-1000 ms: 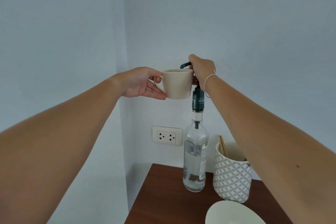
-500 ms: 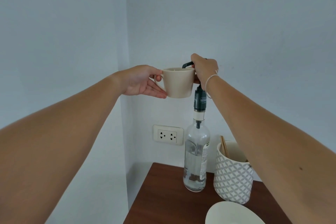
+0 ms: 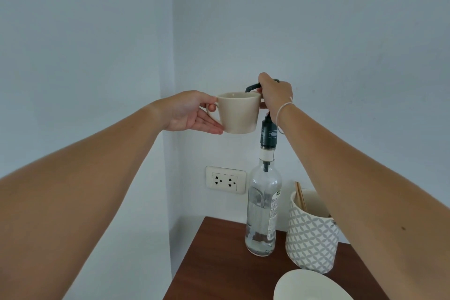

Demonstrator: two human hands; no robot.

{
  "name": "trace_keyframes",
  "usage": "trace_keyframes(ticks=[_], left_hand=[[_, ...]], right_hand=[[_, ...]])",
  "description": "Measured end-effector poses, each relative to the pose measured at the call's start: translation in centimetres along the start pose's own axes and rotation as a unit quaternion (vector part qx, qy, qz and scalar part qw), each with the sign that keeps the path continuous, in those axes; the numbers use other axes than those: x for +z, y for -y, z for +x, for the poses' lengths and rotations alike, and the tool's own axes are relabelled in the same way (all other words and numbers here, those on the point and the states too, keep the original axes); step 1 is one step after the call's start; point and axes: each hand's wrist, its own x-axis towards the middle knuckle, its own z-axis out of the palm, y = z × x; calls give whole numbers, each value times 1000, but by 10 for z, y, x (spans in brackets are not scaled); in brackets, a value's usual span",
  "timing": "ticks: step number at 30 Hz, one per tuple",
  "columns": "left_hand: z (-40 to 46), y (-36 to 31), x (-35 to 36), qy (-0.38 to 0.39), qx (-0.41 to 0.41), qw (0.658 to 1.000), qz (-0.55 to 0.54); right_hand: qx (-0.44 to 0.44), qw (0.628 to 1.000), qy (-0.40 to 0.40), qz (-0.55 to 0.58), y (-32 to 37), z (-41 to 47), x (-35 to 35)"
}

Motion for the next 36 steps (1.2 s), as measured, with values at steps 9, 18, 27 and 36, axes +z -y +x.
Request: trace_keyframes(ticks=[9, 18, 27, 36], left_hand=[[-1, 1, -1, 2, 2, 1000, -2], [0, 2, -1, 3, 0, 1000, -5], [1, 3, 1, 5, -4, 1000, -6], [2, 6, 2, 6, -7, 1000, -7]], right_hand=[[7, 1000, 5, 6, -2, 1, -1], [11, 1000, -3, 16, -5, 2, 0], [22, 999, 1, 25, -8, 5, 1], [10, 1000, 10, 18, -11, 7, -1]])
